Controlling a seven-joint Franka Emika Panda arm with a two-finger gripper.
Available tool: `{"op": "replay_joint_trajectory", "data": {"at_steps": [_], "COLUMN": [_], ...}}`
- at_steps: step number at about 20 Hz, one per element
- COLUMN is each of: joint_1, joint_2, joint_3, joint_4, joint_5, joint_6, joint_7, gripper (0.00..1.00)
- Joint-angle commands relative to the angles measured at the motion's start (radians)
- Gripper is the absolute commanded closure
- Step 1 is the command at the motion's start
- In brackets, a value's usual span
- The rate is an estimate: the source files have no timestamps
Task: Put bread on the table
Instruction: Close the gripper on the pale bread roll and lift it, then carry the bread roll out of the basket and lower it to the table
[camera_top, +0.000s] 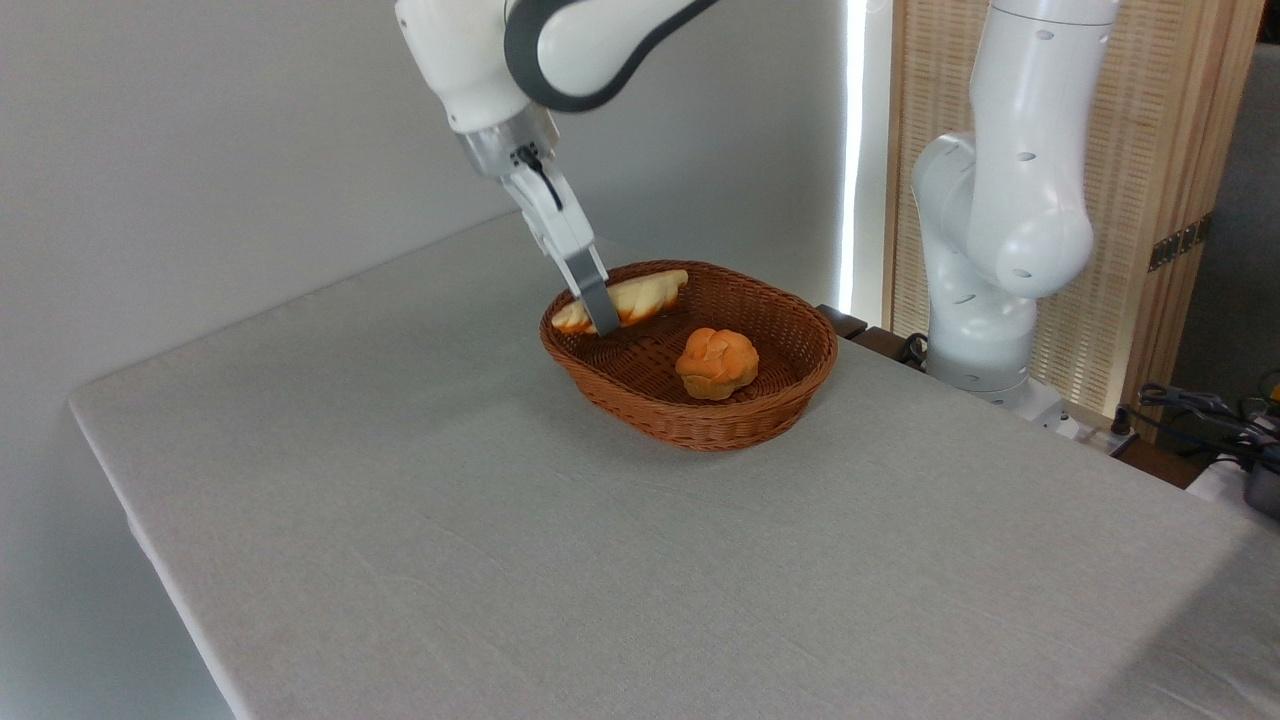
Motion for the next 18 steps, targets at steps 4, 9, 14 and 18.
{"op": "replay_joint_trajectory", "data": {"at_steps": [4,9,14,18], "joint_1": [0.004,0.003,0.003,0.001], "joint_2": [0.006,0.022,0.056,0.118], "joint_3": [0.095,0.218,0.27,0.272], "joint_4": [0.078,0.079,0.079,0.079], "joint_5": [0.006,0.003,-0.006,-0.005], "joint_6": [0.014,0.183,0.386,0.485], "joint_7": [0.015,0.015,0.014,0.012], "gripper": [0.52,0.49,0.46,0.08]}}
